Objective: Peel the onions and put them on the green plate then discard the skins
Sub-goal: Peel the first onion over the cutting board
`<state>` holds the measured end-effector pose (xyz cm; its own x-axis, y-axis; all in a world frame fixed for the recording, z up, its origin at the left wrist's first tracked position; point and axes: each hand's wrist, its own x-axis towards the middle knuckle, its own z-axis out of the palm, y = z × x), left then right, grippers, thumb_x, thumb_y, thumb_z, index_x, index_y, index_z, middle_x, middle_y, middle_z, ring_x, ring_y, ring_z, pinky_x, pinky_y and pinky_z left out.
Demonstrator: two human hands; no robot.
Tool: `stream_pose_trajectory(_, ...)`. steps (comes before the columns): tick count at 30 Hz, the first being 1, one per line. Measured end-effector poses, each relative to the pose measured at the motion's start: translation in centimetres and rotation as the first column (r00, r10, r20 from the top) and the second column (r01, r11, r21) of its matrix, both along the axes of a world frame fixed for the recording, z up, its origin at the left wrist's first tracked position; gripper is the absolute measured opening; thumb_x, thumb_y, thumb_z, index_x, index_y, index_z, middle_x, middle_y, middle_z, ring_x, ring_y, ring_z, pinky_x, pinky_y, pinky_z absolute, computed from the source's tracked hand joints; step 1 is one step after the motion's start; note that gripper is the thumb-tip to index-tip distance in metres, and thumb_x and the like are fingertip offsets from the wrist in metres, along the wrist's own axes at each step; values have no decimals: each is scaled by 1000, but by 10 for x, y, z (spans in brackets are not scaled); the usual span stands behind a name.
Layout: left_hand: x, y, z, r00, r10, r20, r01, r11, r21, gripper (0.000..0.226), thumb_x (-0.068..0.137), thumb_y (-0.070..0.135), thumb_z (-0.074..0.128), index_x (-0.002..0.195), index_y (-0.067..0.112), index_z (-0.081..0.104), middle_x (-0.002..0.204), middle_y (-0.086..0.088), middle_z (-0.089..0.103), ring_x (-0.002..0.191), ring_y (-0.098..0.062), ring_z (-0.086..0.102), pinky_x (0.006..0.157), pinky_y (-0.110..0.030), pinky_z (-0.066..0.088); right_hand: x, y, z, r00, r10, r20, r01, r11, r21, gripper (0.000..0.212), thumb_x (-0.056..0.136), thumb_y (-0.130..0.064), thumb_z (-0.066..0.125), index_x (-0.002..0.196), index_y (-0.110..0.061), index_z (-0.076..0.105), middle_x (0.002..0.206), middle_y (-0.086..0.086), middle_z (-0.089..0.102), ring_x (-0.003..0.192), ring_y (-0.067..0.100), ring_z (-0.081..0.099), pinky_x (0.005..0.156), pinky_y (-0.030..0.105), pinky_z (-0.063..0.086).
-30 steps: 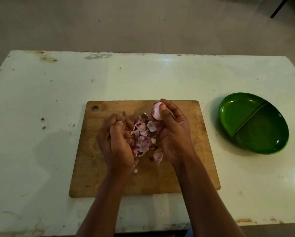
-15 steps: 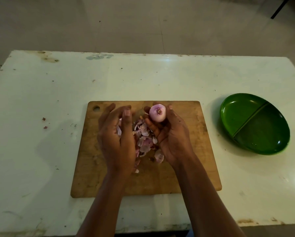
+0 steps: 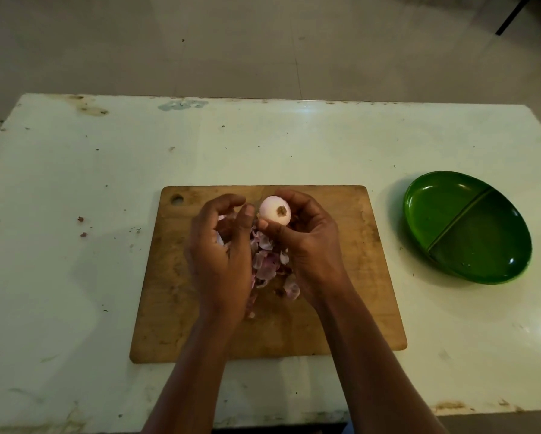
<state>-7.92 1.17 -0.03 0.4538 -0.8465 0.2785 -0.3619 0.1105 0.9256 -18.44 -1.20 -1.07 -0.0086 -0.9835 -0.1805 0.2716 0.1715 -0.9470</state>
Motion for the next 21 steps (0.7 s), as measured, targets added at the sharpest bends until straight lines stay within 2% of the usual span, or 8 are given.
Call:
stream_pose_trajectory(4, -1, 1, 1, 997, -67, 31, 66, 997, 48, 32, 80, 31, 68, 106, 14, 65, 105, 1, 67, 91, -3, 62, 71, -7, 48, 2, 3, 0, 997, 1, -76, -5, 999, -46, 38, 74, 3, 76, 106, -14, 65, 106, 4, 67, 100, 28, 67, 82, 46, 58)
stream_pose_trajectory(7, -1, 0, 0, 993, -100, 62, 96, 993, 68, 25, 78, 20, 75, 101, 19, 66, 102, 0, 68, 89, -7, 64, 71, -9, 50, 4, 4, 3, 994, 31, -105, -42, 993, -109, 39, 75, 9, 72, 108, -12, 66, 106, 3, 68, 100, 21, 66, 83, 39, 58)
stream_pose_trajectory(9, 1, -1, 1, 996, -74, 41, 71, 995, 72, 21, 78, 17, 75, 98, 15, 69, 97, 1, 69, 85, -4, 65, 69, -7, 48, 4, 3, 6, 994, 66, -83, -76, 989, -123, 42, 76, 11, 70, 112, -10, 65, 110, 5, 68, 101, 19, 66, 83, 33, 57)
stream_pose_trajectory(12, 2, -1, 6, 999, -35, -23, 37, 995, 94, 19, 77, 19, 75, 94, 14, 70, 84, 13, 66, 77, 8, 62, 63, -4, 45, 4, 3, 7, 994, 104, -21, -106, 988, -116, 37, 84, 7, 64, 114, -14, 66, 114, 6, 68, 107, 20, 65, 89, 34, 55)
stream_pose_trajectory(14, 2, 0, 9, 998, -26, -53, 32, 992, 121, 16, 76, 22, 75, 90, 19, 68, 80, 20, 63, 74, 12, 61, 62, -3, 44, 4, 4, 7, 988, 118, 99, -111, 991, -80, 30, 86, -2, 62, 112, -15, 68, 117, 9, 67, 110, 24, 64, 91, 37, 54)
stream_pose_trajectory(16, 1, 0, 11, 997, -22, -68, 31, 991, 133, 16, 75, 24, 75, 87, 26, 65, 79, 22, 62, 74, 13, 60, 61, -2, 44, 3, 4, 7, 971, 126, 202, -121, 992, -39, 29, 86, -2, 62, 111, -13, 68, 117, 11, 67, 111, 27, 63, 90, 35, 54)
stream_pose_trajectory(18, 1, 0, 13, 994, 1, -111, 14, 991, 132, 19, 75, 22, 76, 86, 29, 62, 81, 20, 63, 75, 10, 62, 63, -4, 46, 3, 4, 8, 966, 138, 217, -131, 990, -44, 29, 85, -1, 64, 112, -12, 67, 117, 10, 67, 111, 25, 64, 90, 33, 53)
stream_pose_trajectory(21, 2, -1, 13, 979, 50, -196, -24, 990, 136, 19, 75, 19, 77, 88, 23, 63, 82, 15, 65, 74, 7, 63, 61, -6, 47, 3, 5, 10, 971, 152, 185, -140, 987, -75, 34, 82, -1, 65, 113, -12, 65, 118, 7, 67, 110, 20, 65, 89, 31, 54)
